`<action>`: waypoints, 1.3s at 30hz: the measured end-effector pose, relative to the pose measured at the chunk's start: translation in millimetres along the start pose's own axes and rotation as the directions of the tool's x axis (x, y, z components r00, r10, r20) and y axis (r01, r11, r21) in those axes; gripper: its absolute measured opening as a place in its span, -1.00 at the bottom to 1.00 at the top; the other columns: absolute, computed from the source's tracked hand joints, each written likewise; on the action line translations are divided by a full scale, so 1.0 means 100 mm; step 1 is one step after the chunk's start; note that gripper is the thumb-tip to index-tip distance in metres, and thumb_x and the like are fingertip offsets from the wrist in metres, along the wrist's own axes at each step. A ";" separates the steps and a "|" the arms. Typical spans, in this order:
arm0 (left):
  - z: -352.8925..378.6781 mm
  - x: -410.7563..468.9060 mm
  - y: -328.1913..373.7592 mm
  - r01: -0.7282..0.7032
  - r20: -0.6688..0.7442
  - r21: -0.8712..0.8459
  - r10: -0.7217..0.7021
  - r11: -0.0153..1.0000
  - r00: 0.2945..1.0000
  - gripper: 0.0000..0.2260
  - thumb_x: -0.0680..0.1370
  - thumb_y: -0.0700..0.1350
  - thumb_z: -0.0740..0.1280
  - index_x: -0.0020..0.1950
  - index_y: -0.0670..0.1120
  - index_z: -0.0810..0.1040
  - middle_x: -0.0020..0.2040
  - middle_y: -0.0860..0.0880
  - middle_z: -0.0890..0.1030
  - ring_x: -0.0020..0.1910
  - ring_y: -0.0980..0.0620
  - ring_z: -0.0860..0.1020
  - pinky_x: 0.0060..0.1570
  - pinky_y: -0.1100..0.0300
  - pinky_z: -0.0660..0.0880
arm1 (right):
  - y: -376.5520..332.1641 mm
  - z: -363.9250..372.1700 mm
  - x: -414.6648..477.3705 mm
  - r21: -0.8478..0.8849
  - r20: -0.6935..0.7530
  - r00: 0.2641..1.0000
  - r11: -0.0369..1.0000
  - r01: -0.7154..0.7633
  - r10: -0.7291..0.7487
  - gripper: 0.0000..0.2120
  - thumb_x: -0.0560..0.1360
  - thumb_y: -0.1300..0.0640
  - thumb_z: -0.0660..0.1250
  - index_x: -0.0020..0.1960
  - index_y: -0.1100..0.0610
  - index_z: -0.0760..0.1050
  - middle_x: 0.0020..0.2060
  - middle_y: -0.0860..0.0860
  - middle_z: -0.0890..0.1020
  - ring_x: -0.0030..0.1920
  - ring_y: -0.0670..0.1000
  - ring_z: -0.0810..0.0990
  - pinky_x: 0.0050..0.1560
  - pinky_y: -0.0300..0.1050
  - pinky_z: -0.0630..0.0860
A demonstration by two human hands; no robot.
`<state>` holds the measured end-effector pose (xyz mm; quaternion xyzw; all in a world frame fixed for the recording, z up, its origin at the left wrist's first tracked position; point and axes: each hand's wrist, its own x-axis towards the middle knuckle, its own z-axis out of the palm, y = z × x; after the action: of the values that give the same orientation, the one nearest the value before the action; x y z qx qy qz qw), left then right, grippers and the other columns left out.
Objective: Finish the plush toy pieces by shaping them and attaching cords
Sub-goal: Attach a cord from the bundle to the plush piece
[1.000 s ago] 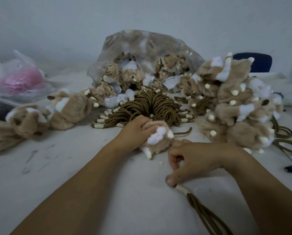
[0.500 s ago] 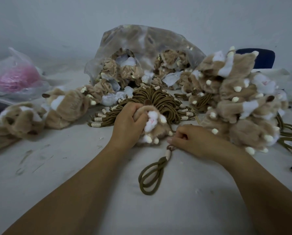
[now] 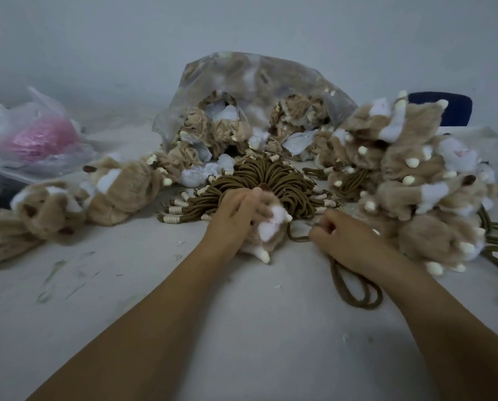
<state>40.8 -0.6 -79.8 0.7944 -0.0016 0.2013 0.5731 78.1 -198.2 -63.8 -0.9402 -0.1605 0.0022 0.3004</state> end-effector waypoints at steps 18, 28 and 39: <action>0.16 0.01 0.01 -0.205 0.109 0.316 0.179 0.926 0.978 -0.82 0.50 -0.08 0.39 -0.12 -0.16 0.44 -0.06 0.01 0.42 0.02 0.03 0.39 0.01 0.19 0.37 | -0.13 0.27 0.11 0.285 -0.241 0.911 0.873 0.396 -0.334 -0.86 0.53 0.07 0.29 -0.06 -0.15 0.37 -0.11 -0.15 0.55 -0.13 -0.18 0.54 -0.22 -0.40 0.41; 0.12 0.00 -0.02 -0.214 0.165 0.261 0.175 0.941 0.971 -0.81 0.64 -0.05 0.27 0.00 0.01 0.69 -0.11 0.17 0.58 0.04 0.15 0.45 0.10 0.26 0.34 | -0.06 0.28 0.15 0.247 -0.288 0.898 0.880 0.406 -0.333 -0.90 0.55 0.11 0.29 0.04 0.01 0.40 -0.02 -0.07 0.49 -0.01 -0.23 0.45 -0.11 -0.49 0.32; 0.14 -0.01 0.00 -0.177 0.057 0.055 0.174 0.983 0.983 -0.82 0.62 -0.05 0.29 -0.01 0.25 0.59 -0.10 0.18 0.56 -0.05 0.28 0.52 -0.04 0.51 0.36 | -0.07 0.34 0.18 0.091 -0.377 0.841 0.888 0.450 -0.387 -0.90 0.52 0.16 0.34 -0.02 0.07 0.42 -0.06 -0.11 0.30 -0.08 -0.22 0.41 -0.21 -0.32 0.42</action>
<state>44.0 -13.4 -83.4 0.8130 -0.0804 0.2304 0.5287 89.5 -168.7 -86.3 -0.8371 -0.3059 -0.2159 0.3988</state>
